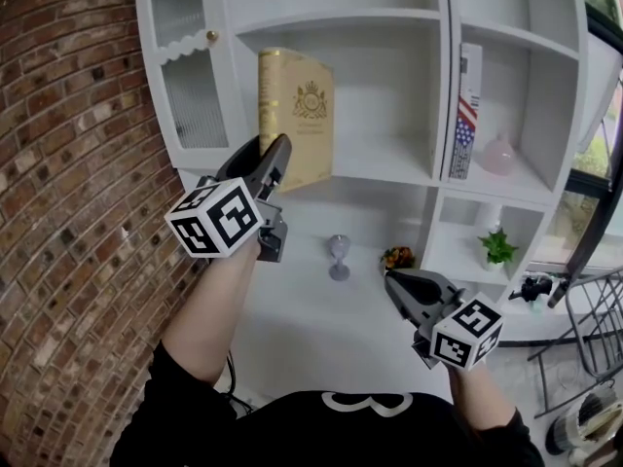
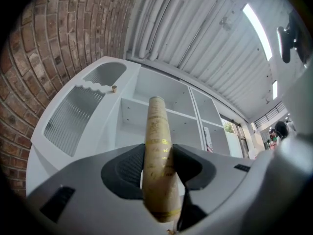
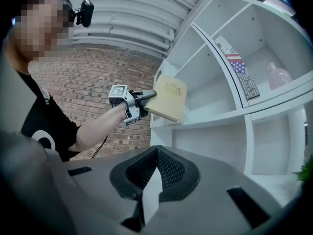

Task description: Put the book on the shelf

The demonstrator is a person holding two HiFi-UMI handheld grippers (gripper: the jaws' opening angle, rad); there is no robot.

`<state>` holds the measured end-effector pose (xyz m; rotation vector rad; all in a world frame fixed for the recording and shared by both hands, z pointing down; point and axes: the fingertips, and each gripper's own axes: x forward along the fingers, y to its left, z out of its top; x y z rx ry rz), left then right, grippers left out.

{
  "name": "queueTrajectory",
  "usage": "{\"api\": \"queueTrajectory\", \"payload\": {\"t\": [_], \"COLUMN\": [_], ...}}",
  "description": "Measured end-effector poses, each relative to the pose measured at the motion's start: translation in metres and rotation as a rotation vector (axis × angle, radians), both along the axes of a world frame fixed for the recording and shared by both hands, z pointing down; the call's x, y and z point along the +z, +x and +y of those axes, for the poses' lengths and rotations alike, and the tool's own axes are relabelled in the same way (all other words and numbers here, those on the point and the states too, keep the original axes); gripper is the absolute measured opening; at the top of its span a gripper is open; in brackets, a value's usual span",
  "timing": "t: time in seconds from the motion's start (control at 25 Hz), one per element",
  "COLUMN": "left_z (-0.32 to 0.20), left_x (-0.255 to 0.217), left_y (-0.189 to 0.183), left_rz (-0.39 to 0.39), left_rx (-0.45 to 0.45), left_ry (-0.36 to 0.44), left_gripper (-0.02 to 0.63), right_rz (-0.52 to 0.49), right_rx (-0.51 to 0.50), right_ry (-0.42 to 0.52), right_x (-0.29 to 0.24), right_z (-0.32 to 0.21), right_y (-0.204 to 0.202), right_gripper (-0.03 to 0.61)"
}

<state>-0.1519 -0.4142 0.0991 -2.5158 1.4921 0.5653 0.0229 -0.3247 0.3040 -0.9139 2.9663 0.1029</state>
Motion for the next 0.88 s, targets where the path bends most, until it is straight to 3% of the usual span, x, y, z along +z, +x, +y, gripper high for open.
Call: {"api": "queueTrajectory", "payload": {"t": [0.28,0.88], "left_z": [-0.032,-0.102], "left_x": [-0.010,0.002], "left_y": [0.006,0.030], "left_rz": [-0.024,-0.051], "left_rx": [-0.068,-0.106], "left_ry": [0.037,0.001], "left_gripper": [0.178,0.178], "right_rz": [-0.002,-0.052], "right_rx": [0.028,0.096], "right_ry": [-0.016,-0.065], "right_x": [0.006,0.016], "right_z": [-0.009,-0.034], "right_y": [0.013,0.044], "right_gripper": [0.011,0.011]}}
